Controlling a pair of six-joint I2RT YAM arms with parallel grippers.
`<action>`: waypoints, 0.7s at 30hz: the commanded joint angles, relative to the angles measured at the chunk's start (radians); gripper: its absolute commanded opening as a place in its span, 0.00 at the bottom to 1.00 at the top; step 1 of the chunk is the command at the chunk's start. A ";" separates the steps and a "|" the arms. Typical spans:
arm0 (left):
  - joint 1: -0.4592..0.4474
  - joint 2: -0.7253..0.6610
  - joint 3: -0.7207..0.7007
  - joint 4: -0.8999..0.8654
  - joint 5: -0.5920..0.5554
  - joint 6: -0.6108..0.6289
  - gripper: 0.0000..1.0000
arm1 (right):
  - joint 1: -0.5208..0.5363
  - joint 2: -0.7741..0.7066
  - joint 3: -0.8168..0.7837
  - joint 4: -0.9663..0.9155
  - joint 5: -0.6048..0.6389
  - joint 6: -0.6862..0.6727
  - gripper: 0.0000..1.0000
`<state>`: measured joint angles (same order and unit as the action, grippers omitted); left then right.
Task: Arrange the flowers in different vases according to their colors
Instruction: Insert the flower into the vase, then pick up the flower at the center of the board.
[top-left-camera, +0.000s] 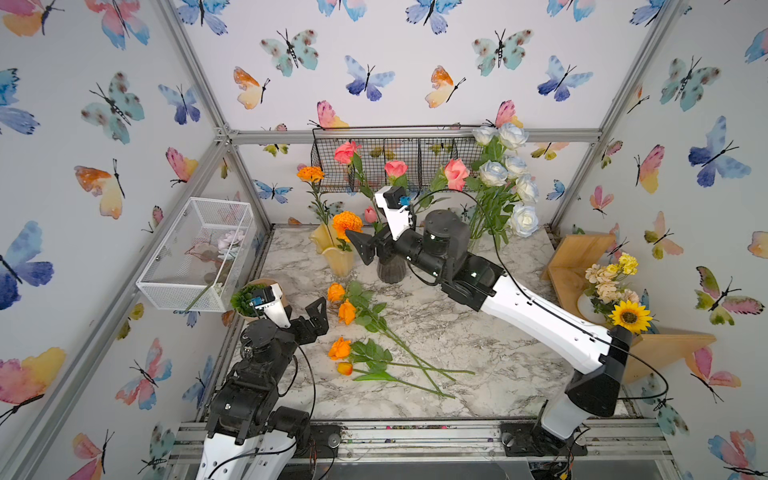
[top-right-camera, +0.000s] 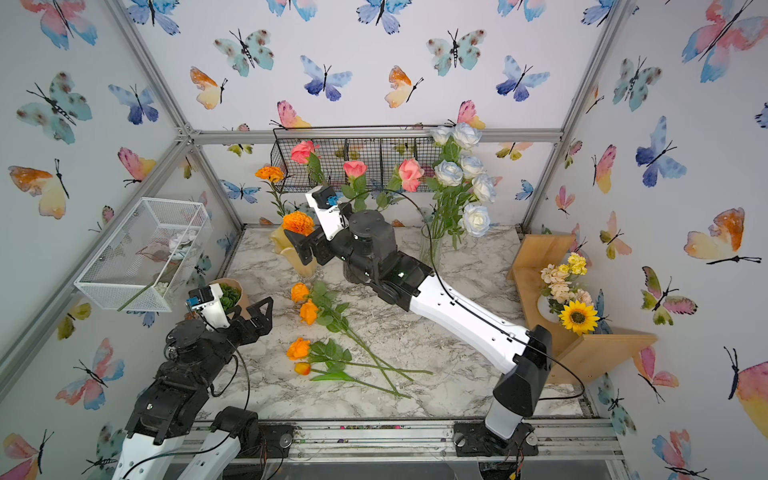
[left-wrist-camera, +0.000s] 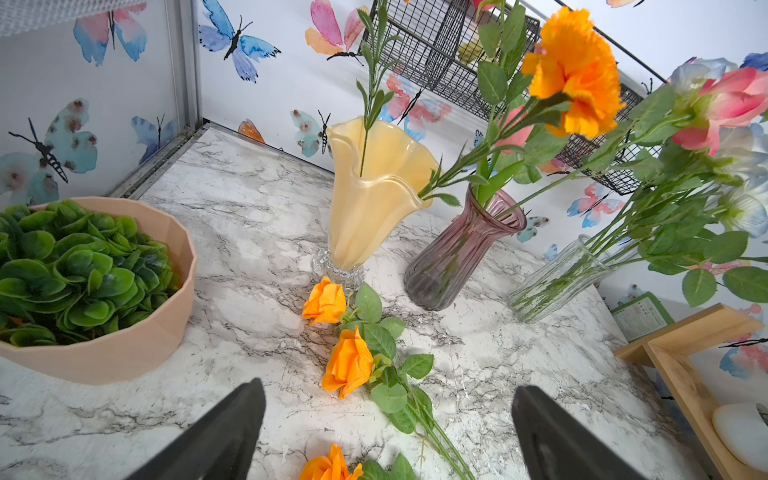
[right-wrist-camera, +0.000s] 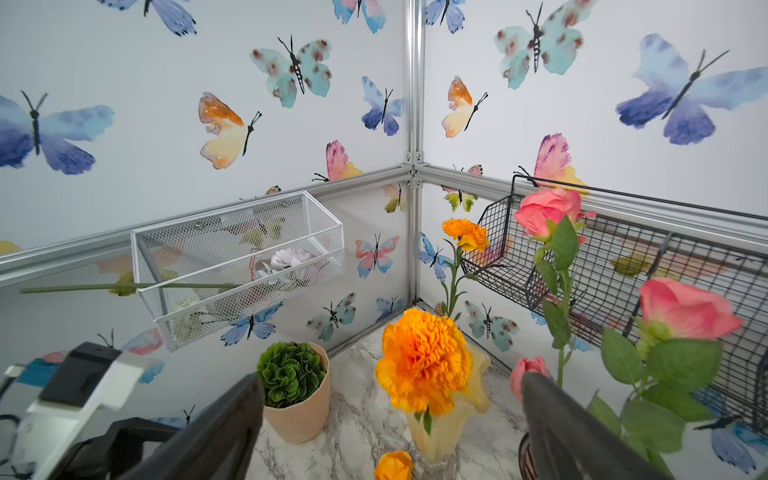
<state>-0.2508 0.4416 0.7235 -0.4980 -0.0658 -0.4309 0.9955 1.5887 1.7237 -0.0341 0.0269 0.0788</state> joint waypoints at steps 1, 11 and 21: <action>-0.002 0.012 0.018 -0.005 -0.017 0.006 0.99 | 0.002 -0.081 -0.082 -0.212 0.047 0.066 0.99; -0.002 0.048 0.056 -0.020 0.020 0.008 0.99 | 0.001 -0.160 -0.369 -0.531 -0.067 0.170 0.75; -0.002 0.009 0.012 -0.013 0.009 0.001 0.99 | -0.014 0.142 -0.345 -0.538 -0.174 0.146 0.28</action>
<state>-0.2508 0.4706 0.7456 -0.5144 -0.0647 -0.4309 0.9916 1.6913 1.3365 -0.5480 -0.0906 0.2306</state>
